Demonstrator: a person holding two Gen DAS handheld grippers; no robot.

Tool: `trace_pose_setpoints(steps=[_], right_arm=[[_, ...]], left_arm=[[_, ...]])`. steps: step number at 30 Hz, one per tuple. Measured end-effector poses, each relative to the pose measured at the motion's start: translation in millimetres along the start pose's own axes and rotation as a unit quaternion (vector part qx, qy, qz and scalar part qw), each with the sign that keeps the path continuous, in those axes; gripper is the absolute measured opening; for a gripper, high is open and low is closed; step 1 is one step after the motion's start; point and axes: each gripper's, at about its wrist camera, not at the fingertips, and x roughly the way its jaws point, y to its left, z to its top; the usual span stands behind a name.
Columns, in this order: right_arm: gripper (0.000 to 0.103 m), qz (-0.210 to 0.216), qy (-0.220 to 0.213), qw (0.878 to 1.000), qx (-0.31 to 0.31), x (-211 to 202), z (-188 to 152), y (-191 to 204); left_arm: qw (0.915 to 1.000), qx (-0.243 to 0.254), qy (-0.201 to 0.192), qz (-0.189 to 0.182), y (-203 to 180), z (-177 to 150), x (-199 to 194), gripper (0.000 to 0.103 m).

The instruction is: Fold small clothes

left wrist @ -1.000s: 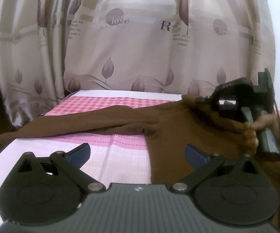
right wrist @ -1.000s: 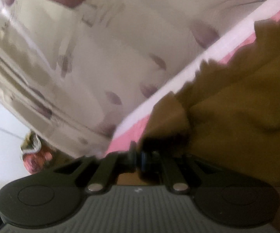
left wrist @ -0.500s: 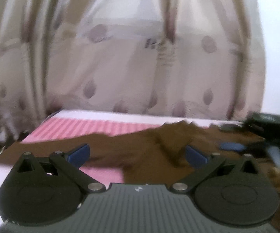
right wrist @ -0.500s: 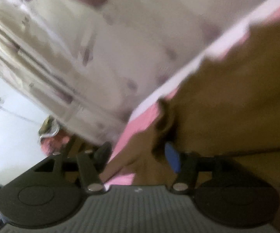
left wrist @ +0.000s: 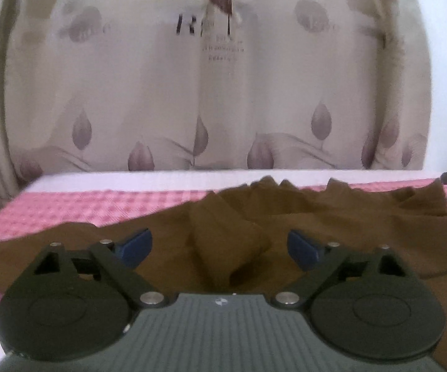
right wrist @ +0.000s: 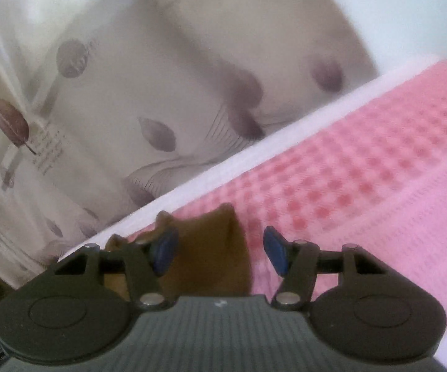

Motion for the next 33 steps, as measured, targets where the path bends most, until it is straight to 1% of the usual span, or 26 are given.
trace_pose_setpoints(steps=[2, 3, 4, 5, 6, 7, 8, 9, 10, 12, 14, 16, 18, 19, 20, 21, 22, 24, 26, 27, 29, 30, 31, 33], right_arm=[[0.061, -0.001, 0.023, 1.000, 0.001, 19.3, 2.9, -0.7], [0.061, 0.003, 0.028, 1.000, 0.003, 26.6, 3.4, -1.7], [0.060, 0.014, 0.033, 0.999, 0.005, 33.1, 3.2, -2.5], [0.056, 0.017, 0.036, 0.999, 0.005, 39.1, 3.2, -2.6], [0.028, 0.016, 0.040, 0.999, -0.002, 44.4, 3.3, -1.7], [0.004, 0.013, 0.049, 0.999, -0.013, 50.3, 3.8, 0.4], [0.004, 0.005, 0.053, 0.998, -0.024, 53.5, 3.3, 3.4], [0.004, -0.001, 0.048, 0.998, -0.039, 54.9, 4.1, 7.4], [0.004, -0.007, 0.040, 0.998, -0.056, 54.1, 6.1, 11.5], [0.004, -0.035, 0.018, 0.996, -0.076, 53.1, 12.9, 16.6], [0.004, -0.075, -0.002, 0.994, -0.083, 57.3, 21.3, 11.5], [0.004, -0.091, 0.001, 0.993, -0.077, 67.3, 27.3, 0.9], [0.003, -0.124, -0.007, 0.988, -0.092, 74.3, 27.5, -3.4], [0.004, -0.117, -0.017, 0.990, -0.076, 74.5, 29.6, -11.8], [0.004, -0.085, -0.021, 0.996, -0.035, 72.7, 32.9, -23.3], [0.004, -0.069, -0.028, 0.997, 0.009, 68.6, 35.1, -33.6], [0.005, -0.067, -0.044, 0.996, 0.028, 60.2, 34.2, -37.5], [0.006, -0.054, -0.057, 0.997, 0.007, 44.5, 28.2, -28.3], [0.006, -0.011, -0.042, 0.999, -0.013, 30.2, 15.0, -10.2], [0.006, 0.006, -0.033, 0.999, -0.040, 23.9, 5.3, 4.5], [0.006, 0.023, -0.005, 0.994, -0.102, 17.4, -16.1, 34.1], [0.006, 0.026, 0.015, 0.990, -0.134, 18.0, -28.8, 47.6], [0.006, 0.019, 0.038, 0.984, -0.172, 20.5, -42.4, 59.9], [0.006, -0.030, 0.076, 0.966, -0.244, 33.2, -67.0, 74.5]], left_arm=[[0.9999, -0.005, 0.011, 0.007, -0.9, -1.2, 12.4, 0.093], [0.9998, -0.007, 0.016, 0.010, -0.9, -2.6, 16.9, 0.093], [0.9997, -0.008, 0.020, 0.010, -0.4, -4.3, 20.5, 0.093], [0.9996, -0.010, 0.027, 0.009, 0.0, -6.2, 23.8, 0.092], [0.9994, -0.009, 0.033, 0.008, 0.6, -7.2, 25.5, 0.082], [0.9991, -0.005, 0.041, 0.010, 0.2, -7.8, 28.0, 0.066], [0.9987, -0.001, 0.050, 0.012, -0.6, -8.4, 29.9, 0.059], [0.9981, 0.002, 0.060, 0.013, -1.2, -9.6, 32.9, 0.046], [0.9974, 0.004, 0.071, 0.016, -1.6, -10.9, 36.0, 0.040], [0.9962, 0.004, 0.081, 0.030, -1.3, -12.3, 38.4, 0.039], [0.9958, -0.004, 0.081, 0.043, 2.9, -13.4, 36.1, 0.039], [0.9948, -0.011, 0.085, 0.055, 5.9, -14.7, 35.1, 0.038], [0.9932, -0.017, 0.094, 0.068, 7.7, -15.5, 35.7, 0.038], [0.9926, -0.019, 0.096, 0.071, 8.8, -15.8, 35.5, 0.038], [0.9922, -0.021, 0.099, 0.074, 9.6, -15.9, 35.0, 0.038], [0.9914, -0.023, 0.101, 0.079, 10.7, -16.4, 34.4, 0.038], [0.9908, -0.026, 0.103, 0.084, 11.7, -16.8, 32.5, 0.039], [0.9900, -0.030, 0.103, 0.092, 13.9, -16.9, 29.3, 0.040], [0.9872, -0.036, 0.103, 0.116, 16.7, -16.8, 24.9, 0.040], [0.9869, -0.038, 0.100, 0.121, 18.2, -17.1, 20.7, 0.041], [0.9866, -0.033, 0.095, 0.129, 19.7, -18.2, 11.0, 0.046], [0.9864, -0.029, 0.094, 0.132, 20.5, -18.8, 6.1, 0.053], [0.9867, -0.027, 0.093, 0.130, 22.4, -19.9, 0.6, 0.060], [0.9867, -0.024, 0.092, 0.132, 28.2, -22.6, -11.0, 0.064]])
